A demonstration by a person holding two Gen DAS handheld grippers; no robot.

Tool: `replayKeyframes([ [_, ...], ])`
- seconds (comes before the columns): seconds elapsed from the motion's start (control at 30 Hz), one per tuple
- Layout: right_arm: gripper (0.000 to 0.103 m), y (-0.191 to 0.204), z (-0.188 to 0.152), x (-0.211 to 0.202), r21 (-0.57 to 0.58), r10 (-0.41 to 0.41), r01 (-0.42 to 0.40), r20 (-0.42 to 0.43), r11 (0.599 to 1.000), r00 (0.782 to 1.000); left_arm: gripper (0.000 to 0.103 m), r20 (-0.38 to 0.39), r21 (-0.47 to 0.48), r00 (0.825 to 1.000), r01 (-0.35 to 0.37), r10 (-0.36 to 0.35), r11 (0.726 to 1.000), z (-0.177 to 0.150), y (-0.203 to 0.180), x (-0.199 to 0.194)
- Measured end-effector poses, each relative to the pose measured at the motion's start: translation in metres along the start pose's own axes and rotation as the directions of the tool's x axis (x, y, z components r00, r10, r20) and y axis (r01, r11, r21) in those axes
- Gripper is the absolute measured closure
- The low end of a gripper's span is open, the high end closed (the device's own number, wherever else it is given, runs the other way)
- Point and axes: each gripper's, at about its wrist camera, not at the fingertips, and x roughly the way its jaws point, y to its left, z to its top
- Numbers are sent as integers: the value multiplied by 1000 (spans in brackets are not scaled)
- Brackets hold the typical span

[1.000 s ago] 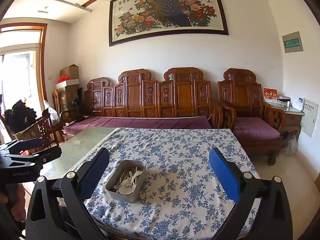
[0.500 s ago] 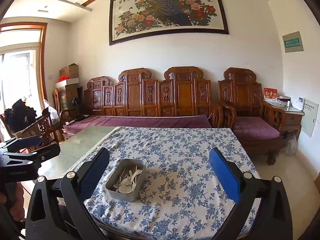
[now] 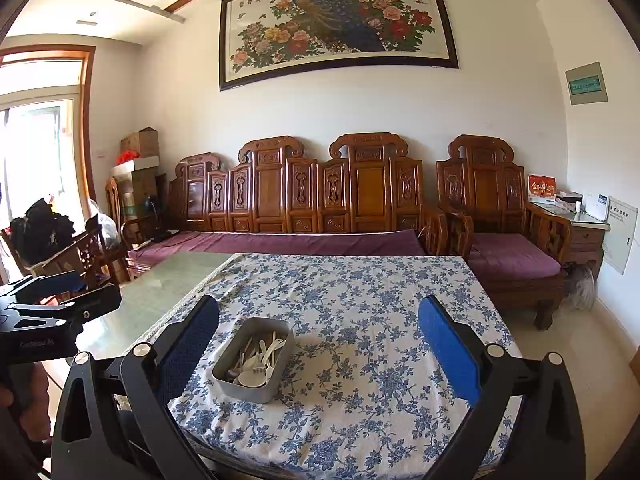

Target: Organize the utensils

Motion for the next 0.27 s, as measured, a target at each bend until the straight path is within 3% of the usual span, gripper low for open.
replayKeyframes([
  [0.27,3,-1,1,0,1,0,0,1,1000,1000,8,-3,-2,1000,4,-4,1000,0,0,1],
])
